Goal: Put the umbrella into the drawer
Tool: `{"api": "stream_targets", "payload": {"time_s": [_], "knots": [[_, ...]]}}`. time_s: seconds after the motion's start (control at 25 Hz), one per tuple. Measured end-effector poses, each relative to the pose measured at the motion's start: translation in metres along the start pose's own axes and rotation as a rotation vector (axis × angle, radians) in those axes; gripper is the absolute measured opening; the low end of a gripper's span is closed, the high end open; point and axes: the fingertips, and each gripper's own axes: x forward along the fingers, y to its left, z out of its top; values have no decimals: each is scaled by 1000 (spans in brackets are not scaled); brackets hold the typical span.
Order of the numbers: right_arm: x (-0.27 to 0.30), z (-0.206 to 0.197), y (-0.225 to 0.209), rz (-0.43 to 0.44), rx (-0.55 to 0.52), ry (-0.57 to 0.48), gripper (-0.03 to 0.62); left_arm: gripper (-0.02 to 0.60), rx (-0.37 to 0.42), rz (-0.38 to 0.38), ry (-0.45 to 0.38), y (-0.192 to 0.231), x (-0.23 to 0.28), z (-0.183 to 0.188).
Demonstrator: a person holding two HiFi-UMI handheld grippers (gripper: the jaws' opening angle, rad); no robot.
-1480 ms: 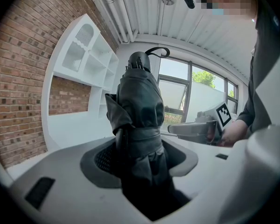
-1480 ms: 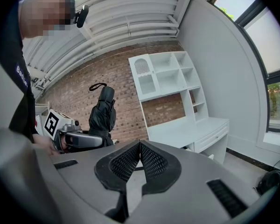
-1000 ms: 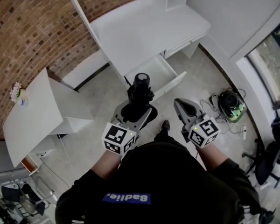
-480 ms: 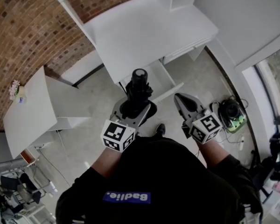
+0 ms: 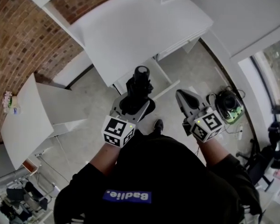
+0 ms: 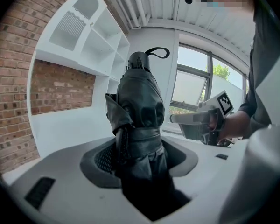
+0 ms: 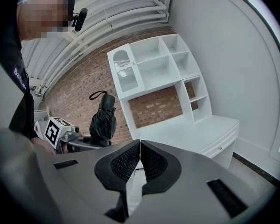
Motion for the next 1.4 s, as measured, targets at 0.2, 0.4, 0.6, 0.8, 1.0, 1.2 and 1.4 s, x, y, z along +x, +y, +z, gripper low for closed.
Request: {"api": "stream_targets", "payload": {"time_s": [0.2,0.4,0.6,0.8,1.0,1.2,1.4], "knots": [[2,-6,-9,-76,31,-1,31,239,21,-54,76,19,23,-24],[11,-12,-15,-130,66,-3,31,239,36,-92,138,37,40,-40],[17,-18,-16,-167,81,-5,31,239,53,-129,189,51,54,-57],[13,-26,-25,-204,107,-3,31,239,75,-141,269,63,74,-85],[3,-35,-36,-246,134,2,31,239,76,-150,345,75,95,-119],[-9,-46,-46,-281,159,12,31,239,90,-166,433,84,118,-155],[-20,-56,-54,-308,178,25,31,239,97,-181,522,89,145,-191]]}}
